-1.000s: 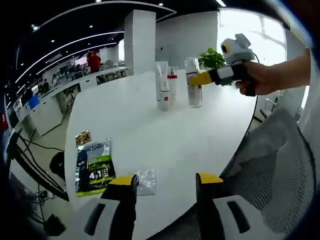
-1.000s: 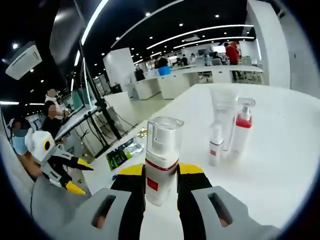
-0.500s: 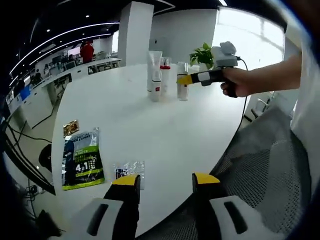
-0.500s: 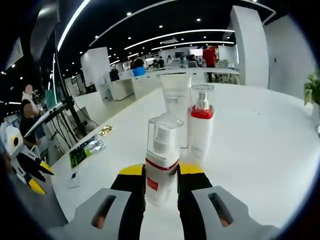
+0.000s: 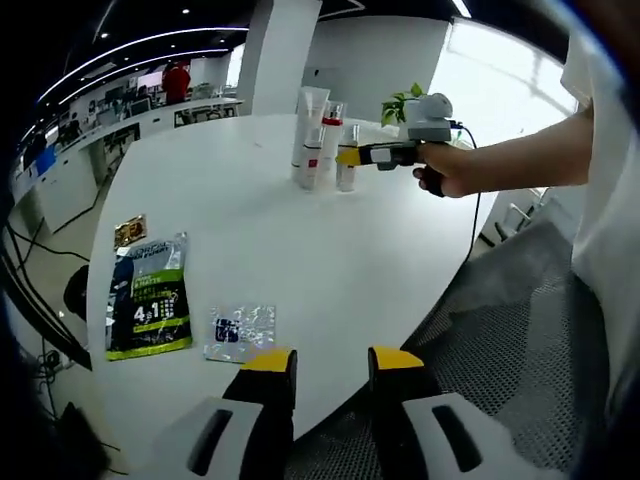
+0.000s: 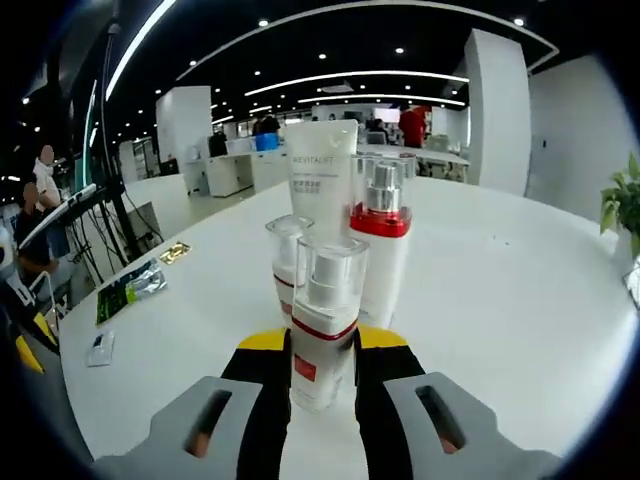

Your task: Arrange the skincare products in the storage area until every visible bottle or jar stands upright without overlapping.

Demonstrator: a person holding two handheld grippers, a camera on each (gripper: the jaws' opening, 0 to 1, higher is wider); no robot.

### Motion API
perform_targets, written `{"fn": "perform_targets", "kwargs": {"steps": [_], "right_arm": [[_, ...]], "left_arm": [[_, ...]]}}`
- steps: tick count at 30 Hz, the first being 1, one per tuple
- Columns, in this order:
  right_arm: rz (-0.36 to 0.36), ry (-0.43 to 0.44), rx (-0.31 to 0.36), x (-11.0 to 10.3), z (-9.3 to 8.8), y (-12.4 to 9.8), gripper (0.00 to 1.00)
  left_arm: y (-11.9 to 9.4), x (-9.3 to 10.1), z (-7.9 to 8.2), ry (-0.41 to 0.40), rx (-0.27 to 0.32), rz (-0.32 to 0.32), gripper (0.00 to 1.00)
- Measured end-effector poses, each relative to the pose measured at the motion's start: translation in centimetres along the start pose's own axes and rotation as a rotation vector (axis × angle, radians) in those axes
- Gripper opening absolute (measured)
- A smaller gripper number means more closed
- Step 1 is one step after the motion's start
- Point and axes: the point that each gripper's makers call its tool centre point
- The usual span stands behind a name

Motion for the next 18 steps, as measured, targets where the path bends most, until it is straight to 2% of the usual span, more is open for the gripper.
{"fn": "perform_targets", "kwargs": {"steps": [8,10,12,18], "right_arm": [[-0.027,-0.032,0.051,0.9,-0.4,0.8,0.21],[-0.041,-0.064,0.07,1.2,-0.1,1.0,0.21],[-0.029,-0.041,0.082,1.3,0.0,1.3,0.21],[-0.029,-0.101,0.135,1.3,0.1,1.5,0.22]], "left_arm": [[0.2,0.0,-0.6,-0.009,-0.033,-0.009,0.28],[0.2,0.0,-0.7,-0.016,-0.042,-0.009,0.28],[0.2,0.0,-0.8,-0.015,-0.047,-0.008,0.28],[0.3,0.1,-1.0,-0.019,-0.057,-0.011,0.28]]}}
Point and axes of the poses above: the point that each gripper's makers call its tool centre point, and the gripper's own axes: y roughly forward along the fingers, x roughly to its right, z roughly out of its top, and after that the axes turned 4 degrees about -z, right-handed
